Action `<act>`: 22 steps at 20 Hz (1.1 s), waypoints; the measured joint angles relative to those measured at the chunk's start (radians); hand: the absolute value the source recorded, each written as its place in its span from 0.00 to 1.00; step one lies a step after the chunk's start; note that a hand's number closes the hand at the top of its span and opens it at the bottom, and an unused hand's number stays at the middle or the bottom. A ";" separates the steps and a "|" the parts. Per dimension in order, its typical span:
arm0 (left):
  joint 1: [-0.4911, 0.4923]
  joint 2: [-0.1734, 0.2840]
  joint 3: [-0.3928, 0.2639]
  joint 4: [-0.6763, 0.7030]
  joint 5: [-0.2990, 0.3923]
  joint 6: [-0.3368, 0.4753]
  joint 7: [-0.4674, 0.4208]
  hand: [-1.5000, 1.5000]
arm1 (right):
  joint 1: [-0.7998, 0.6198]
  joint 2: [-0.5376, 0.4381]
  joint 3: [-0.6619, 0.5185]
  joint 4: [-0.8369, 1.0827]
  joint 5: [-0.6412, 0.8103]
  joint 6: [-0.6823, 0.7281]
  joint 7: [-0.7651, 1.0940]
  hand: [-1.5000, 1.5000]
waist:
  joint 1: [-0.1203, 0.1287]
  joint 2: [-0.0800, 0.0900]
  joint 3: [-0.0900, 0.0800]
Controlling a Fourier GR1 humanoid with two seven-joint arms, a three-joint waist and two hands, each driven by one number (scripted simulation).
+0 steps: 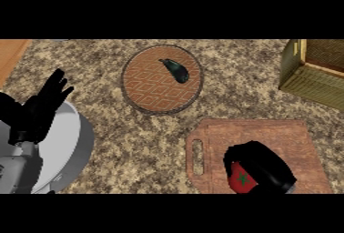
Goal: Pick the tomato from the cutting board and place it in the basket
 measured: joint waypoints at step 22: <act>-0.005 -0.011 0.002 0.009 -0.023 -0.001 -0.003 0.50 | -0.346 0.259 0.109 -0.558 -0.127 -0.245 1.024 1.00 | 0.003 -0.001 0.003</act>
